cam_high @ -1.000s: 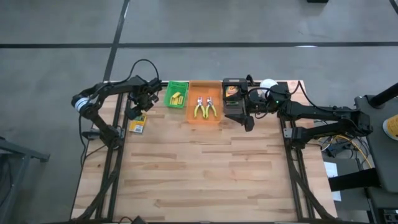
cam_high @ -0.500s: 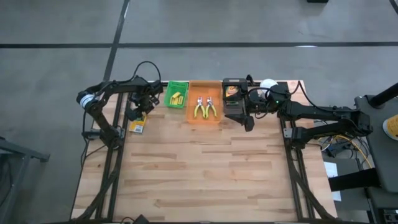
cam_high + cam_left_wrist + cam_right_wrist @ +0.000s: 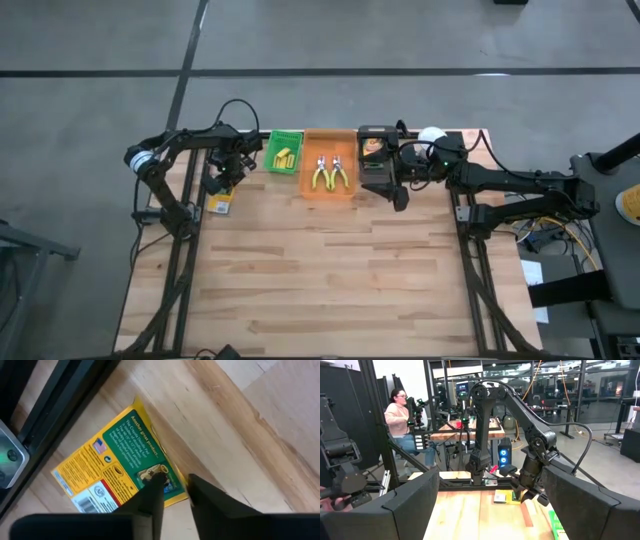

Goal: Pick & Place School Supplies
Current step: Put the yellow crayon box into the black bin

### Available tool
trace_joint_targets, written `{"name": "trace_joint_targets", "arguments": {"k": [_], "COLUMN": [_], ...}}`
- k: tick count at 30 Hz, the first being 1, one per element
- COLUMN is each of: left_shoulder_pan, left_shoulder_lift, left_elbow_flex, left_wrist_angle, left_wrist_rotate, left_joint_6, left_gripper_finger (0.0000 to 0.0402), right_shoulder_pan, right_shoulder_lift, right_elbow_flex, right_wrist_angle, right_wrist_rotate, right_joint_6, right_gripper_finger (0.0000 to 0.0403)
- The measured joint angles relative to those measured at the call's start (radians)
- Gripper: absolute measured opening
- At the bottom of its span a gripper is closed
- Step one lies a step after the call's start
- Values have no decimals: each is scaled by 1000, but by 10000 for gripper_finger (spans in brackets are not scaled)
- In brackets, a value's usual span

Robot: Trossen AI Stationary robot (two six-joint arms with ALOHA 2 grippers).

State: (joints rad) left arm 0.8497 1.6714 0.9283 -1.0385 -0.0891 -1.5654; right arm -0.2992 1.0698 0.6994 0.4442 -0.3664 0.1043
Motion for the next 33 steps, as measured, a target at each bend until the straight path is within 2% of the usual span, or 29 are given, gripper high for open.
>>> {"name": "trace_joint_targets", "arguments": {"k": [13,23,33], "left_shoulder_pan": [0,0,-1], "left_shoulder_lift": [0,-6,-36], "left_elbow_flex": [0,9,86], "left_wrist_angle": [-1,-2,-2], "left_wrist_rotate": [0,13,7], "left_joint_6": [-2,34,104], "left_gripper_finger": [7,5,4], "right_shoulder_pan": [0,0,0], "right_shoulder_lift": [0,0,0], "right_elbow_flex": [0,0,0], "right_wrist_angle": [0,0,0], "right_wrist_rotate": [0,0,0], "right_joint_6": [0,0,0], "right_gripper_finger": [350,350,350]}}
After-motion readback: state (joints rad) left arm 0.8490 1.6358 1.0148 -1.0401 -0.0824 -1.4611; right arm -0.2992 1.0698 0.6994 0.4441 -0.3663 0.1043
